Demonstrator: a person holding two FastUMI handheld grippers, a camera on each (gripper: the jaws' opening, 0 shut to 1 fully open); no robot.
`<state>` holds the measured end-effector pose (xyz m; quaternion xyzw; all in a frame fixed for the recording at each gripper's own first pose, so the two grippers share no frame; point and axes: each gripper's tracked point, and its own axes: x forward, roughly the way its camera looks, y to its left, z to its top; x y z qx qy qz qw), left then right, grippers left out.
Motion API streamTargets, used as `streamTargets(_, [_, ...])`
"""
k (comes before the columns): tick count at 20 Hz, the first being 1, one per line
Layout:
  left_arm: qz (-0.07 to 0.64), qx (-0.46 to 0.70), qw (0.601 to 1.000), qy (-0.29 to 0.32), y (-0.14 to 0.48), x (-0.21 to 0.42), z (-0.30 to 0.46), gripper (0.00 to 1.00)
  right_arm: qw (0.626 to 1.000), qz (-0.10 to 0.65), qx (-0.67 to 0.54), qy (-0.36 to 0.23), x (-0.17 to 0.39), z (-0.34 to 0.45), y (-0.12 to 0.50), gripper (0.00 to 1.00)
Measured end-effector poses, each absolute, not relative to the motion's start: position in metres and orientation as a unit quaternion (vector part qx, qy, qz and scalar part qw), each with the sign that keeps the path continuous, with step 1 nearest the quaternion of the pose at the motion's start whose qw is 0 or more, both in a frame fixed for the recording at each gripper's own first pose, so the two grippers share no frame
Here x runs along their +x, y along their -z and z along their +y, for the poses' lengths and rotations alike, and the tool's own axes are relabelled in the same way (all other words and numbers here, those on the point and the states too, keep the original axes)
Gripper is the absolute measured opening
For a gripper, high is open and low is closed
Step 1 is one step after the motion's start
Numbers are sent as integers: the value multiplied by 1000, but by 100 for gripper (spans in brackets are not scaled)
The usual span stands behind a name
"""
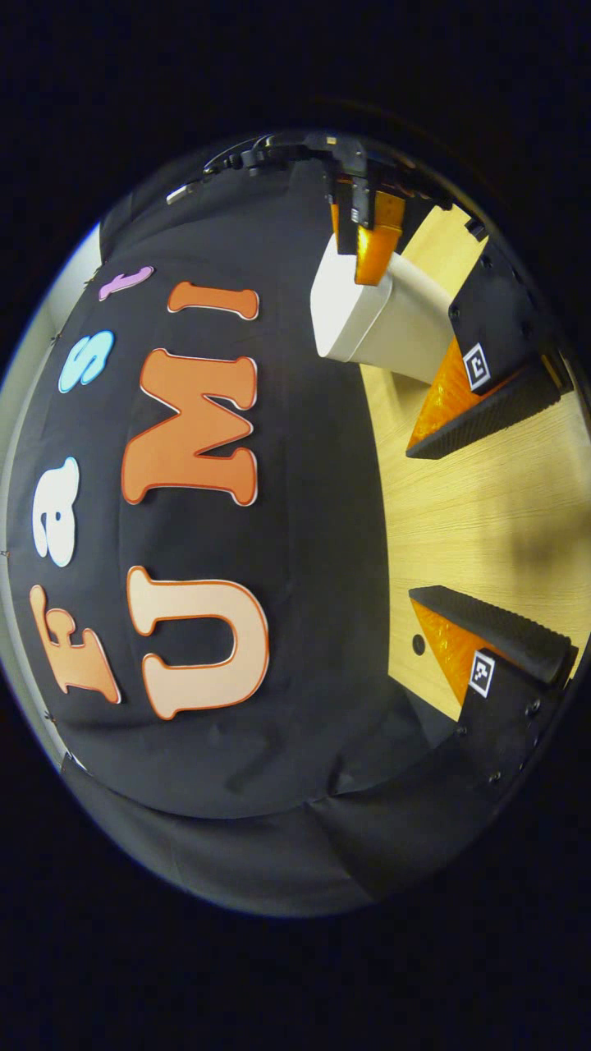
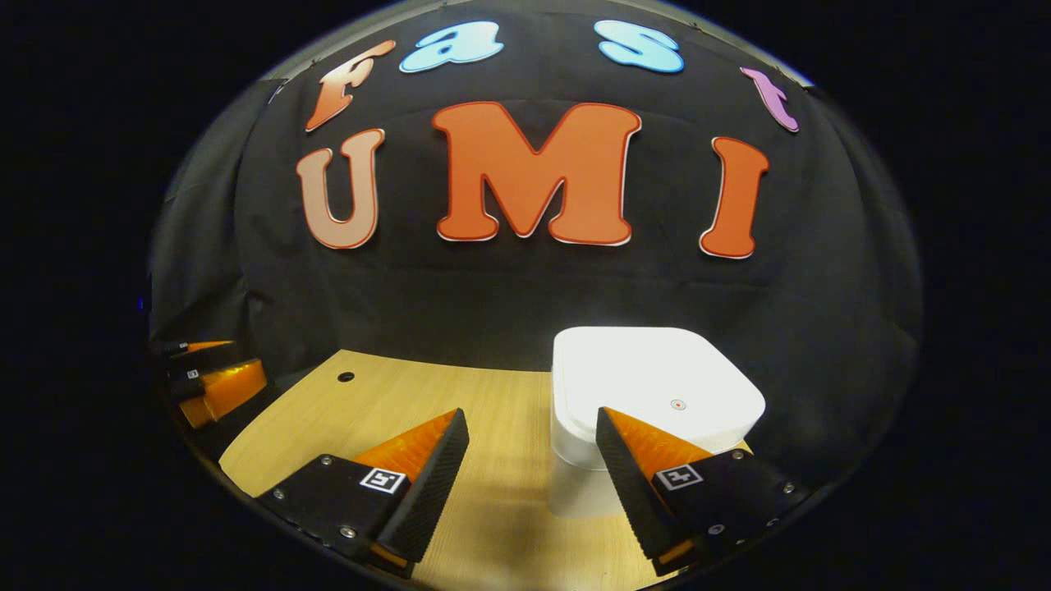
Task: Press the lid of the desktop garbage bin to open it, pick up the crumpled paper on the desktop and throw it into the bin, then pick up the pop can on the desktop and drop it into the bin, and finally close the garbage bin lid.
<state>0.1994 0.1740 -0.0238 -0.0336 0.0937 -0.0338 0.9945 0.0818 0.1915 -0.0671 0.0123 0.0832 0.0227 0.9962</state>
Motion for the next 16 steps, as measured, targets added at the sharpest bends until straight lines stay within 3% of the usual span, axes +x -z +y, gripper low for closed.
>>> streamTargets(16, [24,-26,999,-13,-1,198,187,99,996,60,-29,-65,85,242,79,96])
